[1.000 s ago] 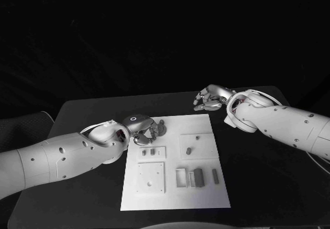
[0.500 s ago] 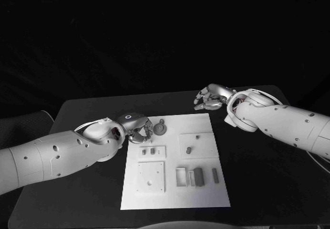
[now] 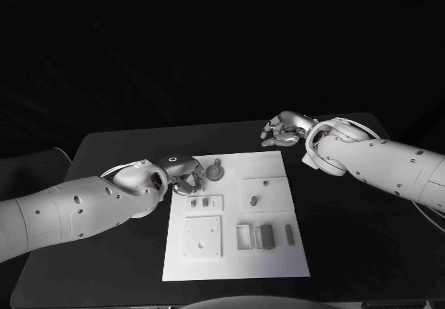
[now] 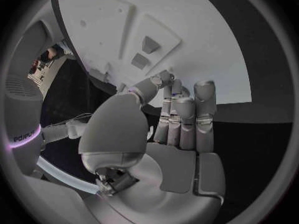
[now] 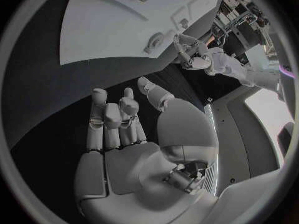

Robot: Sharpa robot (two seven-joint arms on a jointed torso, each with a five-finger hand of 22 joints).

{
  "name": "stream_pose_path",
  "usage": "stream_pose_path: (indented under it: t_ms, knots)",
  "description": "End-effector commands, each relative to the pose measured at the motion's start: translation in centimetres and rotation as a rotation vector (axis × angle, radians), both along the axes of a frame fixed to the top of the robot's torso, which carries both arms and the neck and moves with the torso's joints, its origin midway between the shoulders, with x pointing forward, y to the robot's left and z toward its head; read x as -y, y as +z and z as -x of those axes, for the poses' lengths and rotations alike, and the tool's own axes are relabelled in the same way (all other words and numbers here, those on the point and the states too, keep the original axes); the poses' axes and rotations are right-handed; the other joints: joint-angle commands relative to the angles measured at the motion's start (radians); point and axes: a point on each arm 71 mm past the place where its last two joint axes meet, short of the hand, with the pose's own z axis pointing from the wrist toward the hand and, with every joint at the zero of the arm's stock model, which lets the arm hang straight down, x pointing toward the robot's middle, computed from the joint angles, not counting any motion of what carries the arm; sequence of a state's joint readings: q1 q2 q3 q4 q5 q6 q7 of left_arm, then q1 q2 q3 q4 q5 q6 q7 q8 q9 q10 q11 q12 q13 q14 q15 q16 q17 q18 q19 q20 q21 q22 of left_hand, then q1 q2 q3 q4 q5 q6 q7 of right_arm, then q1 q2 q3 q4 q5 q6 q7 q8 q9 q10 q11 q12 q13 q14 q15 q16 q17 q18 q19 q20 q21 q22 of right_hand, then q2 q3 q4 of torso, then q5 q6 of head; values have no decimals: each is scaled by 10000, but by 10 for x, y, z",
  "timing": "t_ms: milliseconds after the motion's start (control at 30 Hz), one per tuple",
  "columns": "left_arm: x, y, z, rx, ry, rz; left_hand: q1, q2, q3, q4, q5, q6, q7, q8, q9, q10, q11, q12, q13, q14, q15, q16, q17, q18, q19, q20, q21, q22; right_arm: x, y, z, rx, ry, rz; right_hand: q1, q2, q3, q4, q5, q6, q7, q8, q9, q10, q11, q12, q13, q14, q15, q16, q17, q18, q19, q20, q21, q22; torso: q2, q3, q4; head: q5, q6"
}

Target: Assemble the parts on the task board

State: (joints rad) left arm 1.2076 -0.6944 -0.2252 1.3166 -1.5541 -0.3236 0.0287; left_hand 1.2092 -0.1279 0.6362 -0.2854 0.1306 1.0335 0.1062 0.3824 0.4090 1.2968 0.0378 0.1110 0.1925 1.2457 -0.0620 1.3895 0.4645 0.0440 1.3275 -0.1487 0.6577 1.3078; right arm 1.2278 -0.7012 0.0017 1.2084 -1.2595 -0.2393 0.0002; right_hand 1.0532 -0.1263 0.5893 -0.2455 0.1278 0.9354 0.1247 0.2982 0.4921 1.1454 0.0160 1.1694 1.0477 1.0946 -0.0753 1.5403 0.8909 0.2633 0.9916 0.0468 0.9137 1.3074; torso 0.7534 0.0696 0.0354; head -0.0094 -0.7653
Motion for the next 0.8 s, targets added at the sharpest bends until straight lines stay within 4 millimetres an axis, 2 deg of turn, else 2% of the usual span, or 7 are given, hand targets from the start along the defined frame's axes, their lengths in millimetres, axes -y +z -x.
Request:
stream_pose_path:
  t_ms: [33,800]
  knots:
    - [2,-2,0,-155,-81,-49,22,107,-74,-7,-24,63,26,-49,8,150,87,-24,0,-32,-46,-47,-14,1121,-48,-85,-52,163,-1,0,0,-59,123,32,-42,-20,3,54,39,-19,69,-42,14,-40,39,49,-10,9,-64,-9,-15,-15,-21,-6,-55,168,-1,5,-4,-3,-11]
    - [10,-7,0,-438,-189,-272,-13,105,-156,-7,80,41,39,-80,15,143,94,-75,20,-52,-40,-57,-16,1091,-63,-99,-77,163,-1,-1,0,-63,118,36,-39,-19,1,54,39,-21,69,-45,18,-41,40,50,-11,9,-64,-9,-17,-15,-20,-6,-56,168,-4,16,-7,-43,-73]
